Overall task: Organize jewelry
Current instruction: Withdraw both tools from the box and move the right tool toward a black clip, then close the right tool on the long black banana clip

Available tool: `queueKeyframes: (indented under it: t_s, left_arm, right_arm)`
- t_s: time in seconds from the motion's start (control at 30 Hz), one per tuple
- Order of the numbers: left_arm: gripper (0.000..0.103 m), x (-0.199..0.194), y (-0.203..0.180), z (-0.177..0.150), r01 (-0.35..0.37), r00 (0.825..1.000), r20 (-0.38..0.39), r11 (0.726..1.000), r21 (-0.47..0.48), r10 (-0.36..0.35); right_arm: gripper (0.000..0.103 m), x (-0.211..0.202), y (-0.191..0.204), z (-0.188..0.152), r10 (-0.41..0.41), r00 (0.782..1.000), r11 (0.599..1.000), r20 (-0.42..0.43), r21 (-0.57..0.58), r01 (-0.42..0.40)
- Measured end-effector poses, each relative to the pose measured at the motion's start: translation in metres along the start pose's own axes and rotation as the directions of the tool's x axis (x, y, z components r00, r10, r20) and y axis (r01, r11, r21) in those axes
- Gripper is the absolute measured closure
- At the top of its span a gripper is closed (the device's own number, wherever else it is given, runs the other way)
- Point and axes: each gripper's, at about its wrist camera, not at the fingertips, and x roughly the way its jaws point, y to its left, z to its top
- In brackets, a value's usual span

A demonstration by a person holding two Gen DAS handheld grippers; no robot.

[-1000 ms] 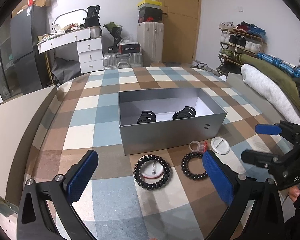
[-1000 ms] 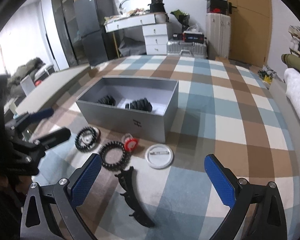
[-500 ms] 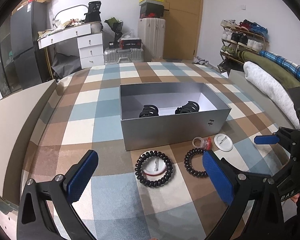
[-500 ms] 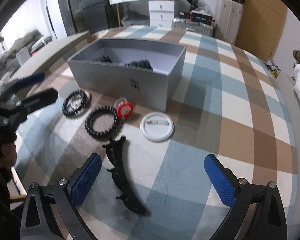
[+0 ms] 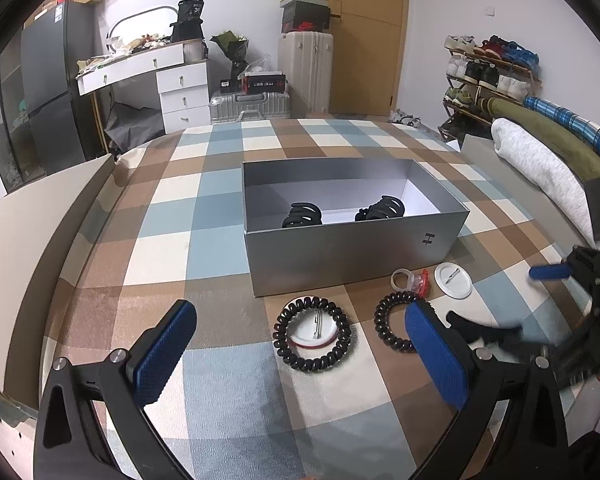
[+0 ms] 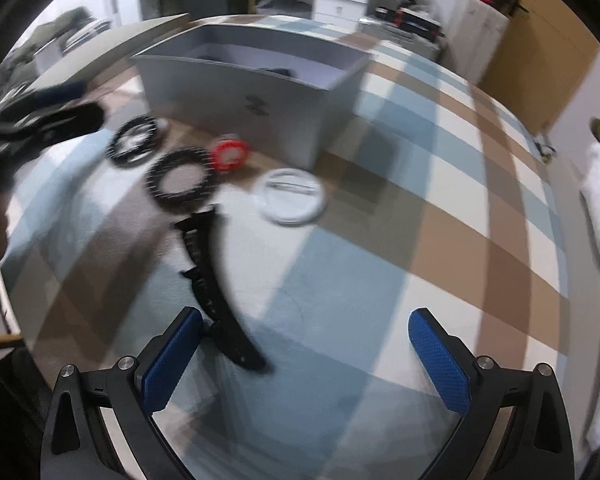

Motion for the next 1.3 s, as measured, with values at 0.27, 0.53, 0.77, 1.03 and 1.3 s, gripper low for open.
queueKeyframes:
  t_s: [0.27,0.53,0.77,1.03,1.3]
  left_arm:
    - [0.001,0.002,0.001,-0.001,-0.002,1.000,-0.007,1.000,0.001,0.002]
    - [0.001,0.003,-0.002,-0.002,0.000,1.000,-0.014,1.000,0.005,0.001]
    - [0.001,0.004,0.000,-0.002,-0.003,1.000,-0.016,1.000,0.001,0.003]
    - [0.001,0.004,0.001,-0.002,-0.004,1.000,-0.021,1.000,-0.005,0.004]
    - [0.001,0.005,0.002,-0.003,-0.002,1.000,-0.030,1.000,-0.012,0.002]
  right_arm:
    - [0.000,-0.004,-0.040,0.005,0.002,0.998,0.982,0.060,0.189,-0.014]
    - [0.000,-0.007,-0.014,0.010,0.126,0.988,0.980,0.086,0.142,-0.137]
    - [0.000,0.001,0.001,0.012,0.133,0.989,0.981,0.063,0.131,-0.140]
    - [0.000,0.008,0.015,0.017,0.100,0.993,0.984,0.058,0.141,-0.108]
    - [0.013,0.008,0.014,0.018,0.056,0.996,0.987,0.066,0.149,-0.065]
